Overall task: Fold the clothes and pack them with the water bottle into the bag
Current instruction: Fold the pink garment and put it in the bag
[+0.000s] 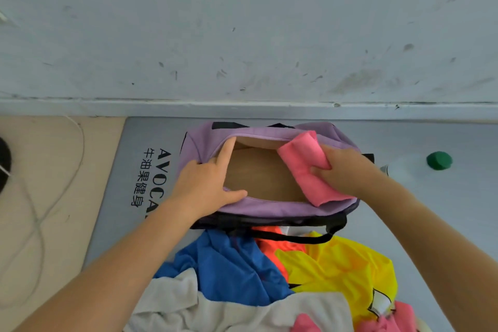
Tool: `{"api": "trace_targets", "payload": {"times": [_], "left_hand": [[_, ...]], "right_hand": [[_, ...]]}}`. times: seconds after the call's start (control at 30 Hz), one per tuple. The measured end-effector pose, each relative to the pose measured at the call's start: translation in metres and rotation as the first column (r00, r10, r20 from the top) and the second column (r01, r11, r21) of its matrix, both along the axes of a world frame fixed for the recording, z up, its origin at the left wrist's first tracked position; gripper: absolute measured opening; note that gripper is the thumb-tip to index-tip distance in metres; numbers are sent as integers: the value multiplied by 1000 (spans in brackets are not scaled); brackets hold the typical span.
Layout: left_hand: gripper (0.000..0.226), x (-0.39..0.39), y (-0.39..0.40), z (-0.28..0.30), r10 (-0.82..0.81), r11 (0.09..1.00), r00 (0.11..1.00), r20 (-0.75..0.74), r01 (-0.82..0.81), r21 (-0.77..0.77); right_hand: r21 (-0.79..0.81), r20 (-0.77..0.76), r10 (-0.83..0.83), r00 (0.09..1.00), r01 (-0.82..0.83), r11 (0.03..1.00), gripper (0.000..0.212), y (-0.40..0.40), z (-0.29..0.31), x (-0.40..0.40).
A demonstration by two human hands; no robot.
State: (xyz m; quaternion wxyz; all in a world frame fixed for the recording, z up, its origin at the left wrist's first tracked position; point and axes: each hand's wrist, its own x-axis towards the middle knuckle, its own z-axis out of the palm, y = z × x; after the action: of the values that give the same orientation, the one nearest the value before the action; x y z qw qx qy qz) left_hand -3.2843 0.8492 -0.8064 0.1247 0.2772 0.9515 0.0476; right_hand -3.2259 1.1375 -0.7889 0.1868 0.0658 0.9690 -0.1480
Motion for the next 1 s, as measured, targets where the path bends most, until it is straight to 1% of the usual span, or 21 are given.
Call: {"api": "trace_targets", "payload": {"times": [0.1,0.17,0.2,0.23,0.27,0.3,0.33,0.37,0.4,0.47,0.5,0.57,0.6,0.67,0.73,0.77,0.8,0.87,0.9,0.97,1.0], "left_hand": [[119,0,-4,-5,56,988,998,22,-59,144],[125,2,-5,-8,47,977,999,2,-46,208],[128,3,-4,-10,42,972,999,-16,-38,230],[130,4,-3,-11,41,967,999,-35,-31,254],[130,4,-4,-13,40,958,998,-50,-24,287],[128,5,-6,-15,33,945,998,-56,-13,328],[125,5,-8,-16,23,929,999,-48,-3,371],[122,5,-11,-17,13,914,999,-35,3,406],[120,5,-15,-18,9,903,1000,-24,2,429],[116,6,-22,-20,25,894,1000,5,-25,447],[115,8,-26,-20,36,890,999,27,-45,454],[114,13,-33,-22,44,884,997,60,-67,463],[114,16,-36,-24,45,882,997,62,-69,467],[113,19,-40,-29,51,872,997,63,-75,483],[110,19,-42,-32,57,856,996,69,-84,510],[109,18,-43,-33,57,847,996,71,-86,524],[108,18,-43,-33,56,841,996,72,-86,534],[108,16,-45,-34,56,837,996,74,-87,540],[108,15,-46,-34,58,839,995,80,-92,536],[108,15,-47,-35,65,846,992,106,-111,521],[108,16,-47,-36,65,852,991,115,-115,511]], "right_hand": [[-91,30,174,984,-171,981,28,-23,-6,-8],[-129,100,237,966,-224,966,27,-44,-16,-20],[-120,127,219,967,-204,971,28,-54,-25,-29],[-129,127,153,980,-137,982,32,-64,-35,-39],[-194,106,37,994,-16,981,39,-73,-45,-48],[-336,145,-130,981,173,926,51,-80,-54,-56],[-487,247,-274,929,364,794,64,-87,-62,-61],[-588,370,-351,861,509,629,72,-93,-72,-63],[-618,459,-372,807,591,520,74,-99,-82,-62],[-589,514,-390,764,645,487,68,-108,-103,-56],[-591,503,-421,755,655,470,64,-112,-109,-52],[-640,485,-462,743,661,392,59,-116,-120,-50],[-676,490,-442,751,648,352,58,-119,-123,-51],[-728,521,-332,786,612,309,57,-127,-127,-55],[-751,550,-194,813,582,312,55,-140,-128,-62],[-754,551,-148,821,566,334,54,-148,-127,-65],[-756,532,-142,835,544,365,55,-155,-126,-68],[-735,430,-206,879,473,485,58,-160,-122,-70],[-719,387,-228,893,447,532,62,-158,-119,-68],[-684,363,-232,902,427,591,72,-145,-106,-57],[-654,325,-223,919,389,648,75,-134,-96,-48]]}}
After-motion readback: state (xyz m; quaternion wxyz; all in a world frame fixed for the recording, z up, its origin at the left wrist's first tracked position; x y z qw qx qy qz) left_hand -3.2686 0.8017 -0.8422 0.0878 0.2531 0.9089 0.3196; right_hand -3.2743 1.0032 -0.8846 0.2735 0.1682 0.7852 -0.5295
